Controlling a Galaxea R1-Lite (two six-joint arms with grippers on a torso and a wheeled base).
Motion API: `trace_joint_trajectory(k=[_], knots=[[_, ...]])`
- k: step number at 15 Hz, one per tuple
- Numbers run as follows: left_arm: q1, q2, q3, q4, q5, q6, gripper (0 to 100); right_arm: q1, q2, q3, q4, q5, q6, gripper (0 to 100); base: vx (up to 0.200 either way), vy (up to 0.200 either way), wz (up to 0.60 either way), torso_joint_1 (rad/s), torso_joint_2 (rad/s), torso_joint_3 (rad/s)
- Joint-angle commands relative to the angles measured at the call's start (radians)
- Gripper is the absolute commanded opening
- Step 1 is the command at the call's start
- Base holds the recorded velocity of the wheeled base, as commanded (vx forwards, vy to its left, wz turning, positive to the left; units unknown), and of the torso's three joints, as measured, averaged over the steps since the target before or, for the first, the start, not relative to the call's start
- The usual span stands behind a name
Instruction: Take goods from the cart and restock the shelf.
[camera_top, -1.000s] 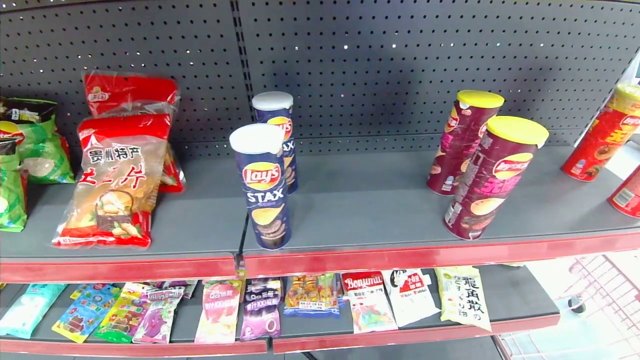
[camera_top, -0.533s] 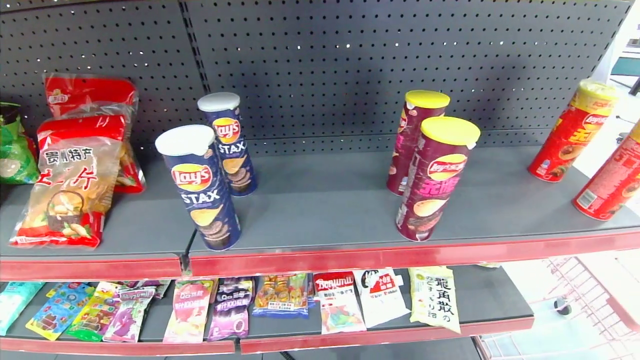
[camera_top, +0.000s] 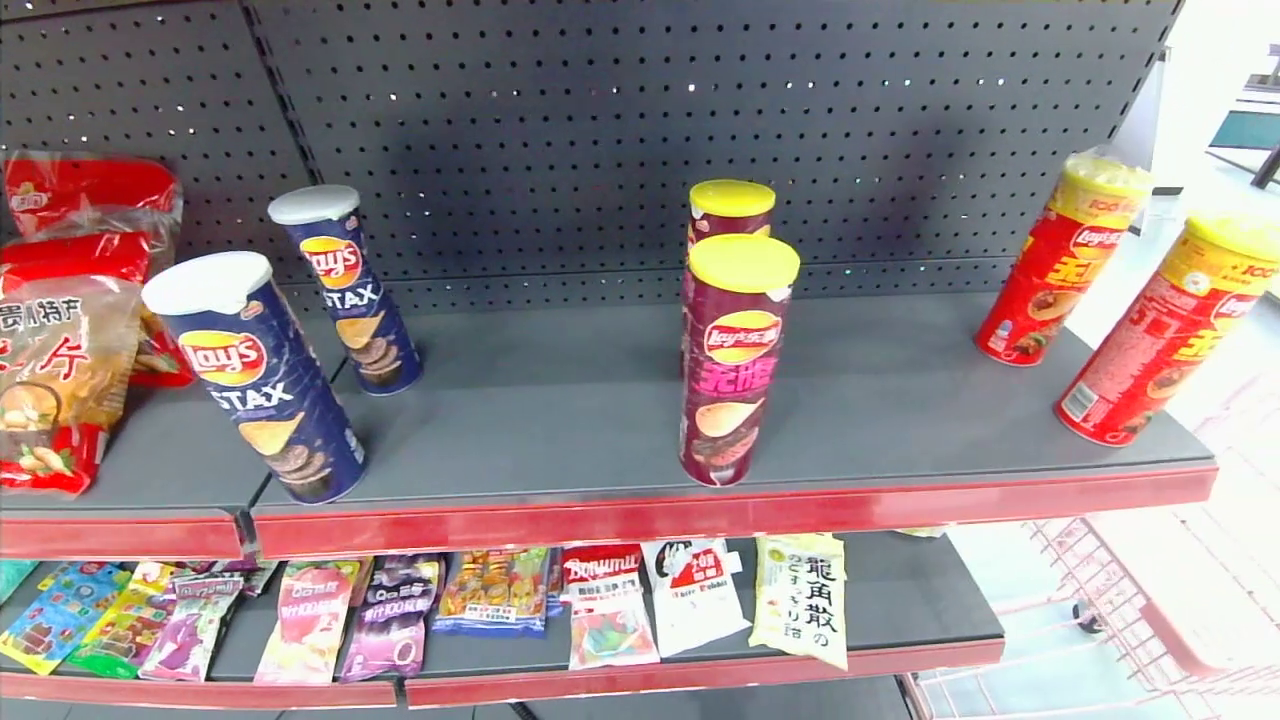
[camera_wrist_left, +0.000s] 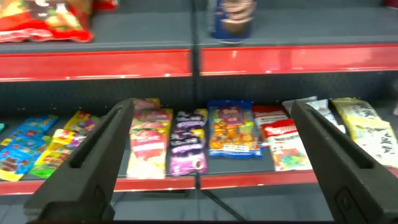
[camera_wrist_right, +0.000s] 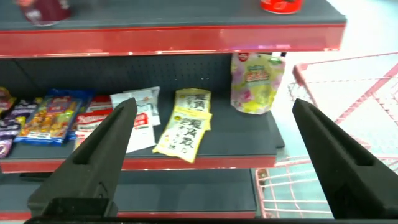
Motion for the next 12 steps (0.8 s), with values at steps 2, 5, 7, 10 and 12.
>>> trace_joint_trajectory(k=[2,5,7,10,12], knots=[[0.000,0.001,0.000,0.000,0.000,0.000,100,0.000,0.000,0.000,0.000,0.000,0.000,100,0.000,-0.200,0.00,0.002,0.00,-0.002],[0.000,0.001,0.000,0.000,0.000,0.000,100,0.000,0.000,0.000,0.000,0.000,0.000,100,0.000,-0.133,0.00,0.005,0.00,0.003],[0.000,0.001,0.000,0.000,0.000,0.000,100,0.000,0.000,0.000,0.000,0.000,0.000,100,0.000,0.000,0.00,0.000,0.00,0.000],[0.000,0.001,0.000,0.000,0.000,0.000,100,0.000,0.000,0.000,0.000,0.000,0.000,100,0.000,0.000,0.00,0.000,0.00,0.000],[0.000,0.001,0.000,0.000,0.000,0.000,100,0.000,0.000,0.000,0.000,0.000,0.000,100,0.000,0.000,0.00,0.000,0.00,0.000]])
